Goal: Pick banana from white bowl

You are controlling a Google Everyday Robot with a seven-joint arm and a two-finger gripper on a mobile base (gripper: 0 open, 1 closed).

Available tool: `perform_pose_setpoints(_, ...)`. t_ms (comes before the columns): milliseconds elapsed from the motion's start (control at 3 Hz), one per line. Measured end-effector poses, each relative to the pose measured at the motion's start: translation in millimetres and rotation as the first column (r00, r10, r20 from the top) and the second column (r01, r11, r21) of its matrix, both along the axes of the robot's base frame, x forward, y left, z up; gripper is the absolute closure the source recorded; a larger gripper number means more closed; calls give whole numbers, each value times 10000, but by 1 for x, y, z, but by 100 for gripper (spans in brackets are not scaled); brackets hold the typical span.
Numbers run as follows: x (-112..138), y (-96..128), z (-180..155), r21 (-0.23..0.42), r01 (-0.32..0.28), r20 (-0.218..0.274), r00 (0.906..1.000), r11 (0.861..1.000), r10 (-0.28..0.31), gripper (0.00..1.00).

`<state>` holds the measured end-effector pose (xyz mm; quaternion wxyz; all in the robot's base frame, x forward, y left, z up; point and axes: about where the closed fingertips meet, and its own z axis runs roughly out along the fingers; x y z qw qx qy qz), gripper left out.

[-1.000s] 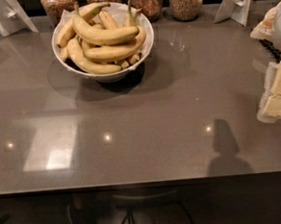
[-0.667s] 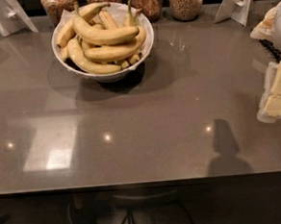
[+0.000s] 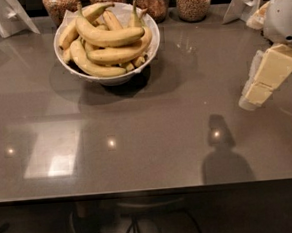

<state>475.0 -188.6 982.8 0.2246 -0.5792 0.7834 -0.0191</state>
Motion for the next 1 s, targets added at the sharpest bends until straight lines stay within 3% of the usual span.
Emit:
perform_pose_setpoints(333,29,34,0,1097,-61,374,9993,9939,20,0)
perform_pose_setpoints(1000,76,109,-4,2595,-873,653,9952,9618,727,0)
